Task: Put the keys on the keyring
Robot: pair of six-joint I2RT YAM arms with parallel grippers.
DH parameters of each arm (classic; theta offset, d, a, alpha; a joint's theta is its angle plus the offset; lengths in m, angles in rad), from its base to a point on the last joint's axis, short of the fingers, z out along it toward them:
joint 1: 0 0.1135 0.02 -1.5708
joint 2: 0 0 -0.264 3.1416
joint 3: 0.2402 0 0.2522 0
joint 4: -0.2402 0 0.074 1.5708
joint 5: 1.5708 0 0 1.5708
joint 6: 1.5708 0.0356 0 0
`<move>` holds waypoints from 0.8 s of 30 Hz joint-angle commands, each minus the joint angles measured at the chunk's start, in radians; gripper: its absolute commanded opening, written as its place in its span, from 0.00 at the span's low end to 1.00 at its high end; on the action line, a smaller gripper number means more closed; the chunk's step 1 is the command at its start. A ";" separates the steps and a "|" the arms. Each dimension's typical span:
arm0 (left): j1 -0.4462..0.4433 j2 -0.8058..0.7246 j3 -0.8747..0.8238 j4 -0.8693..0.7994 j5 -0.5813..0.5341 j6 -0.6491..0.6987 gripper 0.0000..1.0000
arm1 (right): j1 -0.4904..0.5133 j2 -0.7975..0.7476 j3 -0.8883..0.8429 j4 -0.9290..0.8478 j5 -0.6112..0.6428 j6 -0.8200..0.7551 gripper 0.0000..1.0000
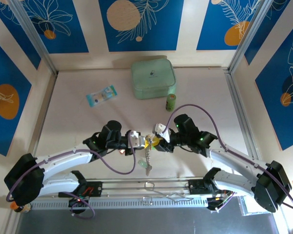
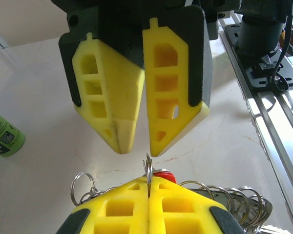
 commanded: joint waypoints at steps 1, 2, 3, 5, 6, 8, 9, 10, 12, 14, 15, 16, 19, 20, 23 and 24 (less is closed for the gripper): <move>-0.004 -0.001 -0.010 0.042 0.031 -0.012 0.00 | -0.003 0.014 0.009 0.019 -0.040 0.009 0.26; -0.004 -0.002 -0.011 0.044 0.029 -0.012 0.00 | -0.002 0.015 0.011 0.019 -0.043 0.007 0.24; -0.004 -0.005 -0.013 0.045 0.028 -0.012 0.00 | -0.002 0.017 0.012 0.017 -0.046 0.006 0.23; -0.004 -0.009 -0.015 0.048 0.025 -0.012 0.00 | -0.002 0.017 0.013 0.012 -0.047 0.003 0.20; -0.004 -0.009 -0.015 0.049 0.025 -0.012 0.00 | -0.001 0.015 0.014 0.006 -0.045 0.003 0.20; -0.004 -0.009 -0.016 0.049 0.030 -0.012 0.00 | -0.002 0.011 0.015 -0.004 -0.040 -0.003 0.17; -0.004 -0.009 -0.016 0.051 0.032 -0.011 0.00 | -0.002 0.009 0.015 -0.008 -0.040 -0.006 0.15; -0.005 -0.007 -0.016 0.051 0.033 -0.012 0.00 | -0.002 0.008 0.018 -0.012 -0.045 -0.008 0.14; -0.005 -0.007 -0.016 0.051 0.032 -0.011 0.00 | -0.002 0.007 0.019 -0.018 -0.055 -0.011 0.12; -0.004 -0.007 -0.016 0.051 0.031 -0.011 0.00 | -0.002 0.008 0.022 -0.022 -0.063 -0.011 0.10; -0.005 -0.008 -0.016 0.051 0.030 -0.012 0.00 | -0.002 0.006 0.021 -0.022 -0.064 -0.011 0.09; -0.004 -0.009 -0.016 0.051 0.030 -0.010 0.00 | -0.002 0.005 0.020 -0.024 -0.066 -0.012 0.07; -0.005 -0.009 -0.017 0.051 0.030 -0.010 0.00 | -0.002 0.003 0.022 -0.032 -0.069 -0.013 0.04; -0.004 -0.009 -0.016 0.051 0.030 -0.009 0.00 | -0.002 0.001 0.020 -0.035 -0.068 -0.013 0.04; -0.005 -0.010 -0.018 0.051 0.029 -0.007 0.00 | -0.002 -0.003 0.019 -0.043 -0.056 -0.014 0.07; -0.005 -0.010 -0.018 0.051 0.029 -0.006 0.00 | -0.002 -0.006 0.016 -0.044 -0.049 -0.013 0.13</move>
